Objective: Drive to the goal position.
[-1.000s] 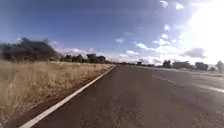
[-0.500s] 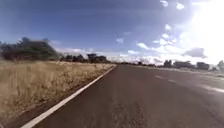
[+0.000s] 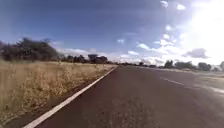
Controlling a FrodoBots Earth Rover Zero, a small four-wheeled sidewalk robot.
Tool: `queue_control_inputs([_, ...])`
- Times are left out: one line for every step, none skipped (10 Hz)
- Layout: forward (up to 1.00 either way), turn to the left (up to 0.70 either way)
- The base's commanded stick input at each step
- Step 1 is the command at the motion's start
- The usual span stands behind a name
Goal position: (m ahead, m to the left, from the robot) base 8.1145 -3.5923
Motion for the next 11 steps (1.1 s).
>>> queue_control_inputs([0.5,0.0])
queue_control_inputs([0.5,0.0])
queue_control_inputs([0.5,0.0])
queue_control_inputs([0.5,0.0])
queue_control_inputs([0.5,0.0])
queue_control_inputs([0.5,0.0])
queue_control_inputs([0.5,0.0])
queue_control_inputs([0.5,0.0])
queue_control_inputs([0.5,0.0])
queue_control_inputs([0.5,0.0])
queue_control_inputs([0.5,0.0])
